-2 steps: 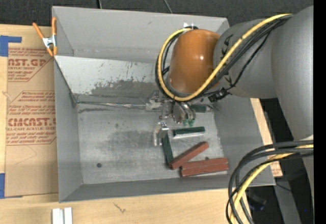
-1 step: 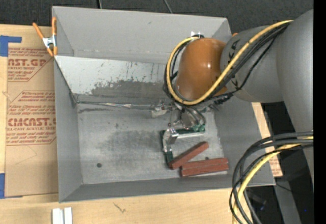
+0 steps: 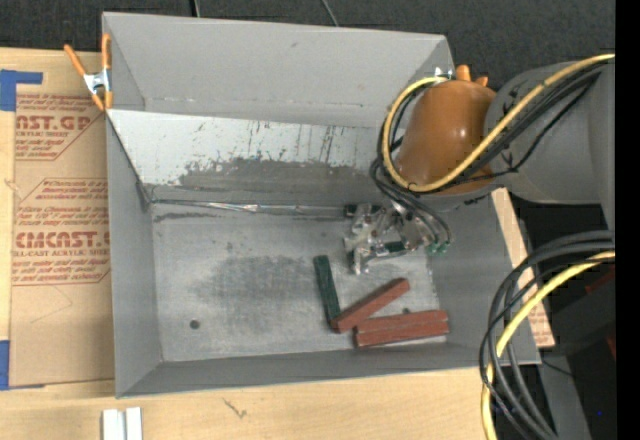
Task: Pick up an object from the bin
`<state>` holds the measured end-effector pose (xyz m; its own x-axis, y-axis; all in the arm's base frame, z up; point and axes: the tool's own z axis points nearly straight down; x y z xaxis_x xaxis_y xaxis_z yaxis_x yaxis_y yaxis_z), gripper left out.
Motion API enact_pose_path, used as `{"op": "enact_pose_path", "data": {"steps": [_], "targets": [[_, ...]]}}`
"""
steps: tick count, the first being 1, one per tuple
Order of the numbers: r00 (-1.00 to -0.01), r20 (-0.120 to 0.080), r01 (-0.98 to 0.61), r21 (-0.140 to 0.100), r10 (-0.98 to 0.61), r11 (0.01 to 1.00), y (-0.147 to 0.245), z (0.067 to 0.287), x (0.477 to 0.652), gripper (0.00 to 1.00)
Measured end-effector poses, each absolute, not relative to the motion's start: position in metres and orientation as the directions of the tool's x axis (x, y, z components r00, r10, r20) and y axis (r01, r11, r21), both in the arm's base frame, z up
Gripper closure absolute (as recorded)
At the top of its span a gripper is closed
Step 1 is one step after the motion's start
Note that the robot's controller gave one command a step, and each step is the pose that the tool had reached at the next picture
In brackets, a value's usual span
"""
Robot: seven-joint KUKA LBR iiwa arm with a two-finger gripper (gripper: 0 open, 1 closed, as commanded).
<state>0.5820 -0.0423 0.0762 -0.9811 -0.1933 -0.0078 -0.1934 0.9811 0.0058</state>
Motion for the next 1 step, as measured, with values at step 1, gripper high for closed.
{"op": "enact_pose_path", "data": {"steps": [1], "targets": [[-0.981, -0.008, -0.193, 0.006, -0.193, 0.981, -0.0425, 0.0762, 0.5821, 1.0]]}}
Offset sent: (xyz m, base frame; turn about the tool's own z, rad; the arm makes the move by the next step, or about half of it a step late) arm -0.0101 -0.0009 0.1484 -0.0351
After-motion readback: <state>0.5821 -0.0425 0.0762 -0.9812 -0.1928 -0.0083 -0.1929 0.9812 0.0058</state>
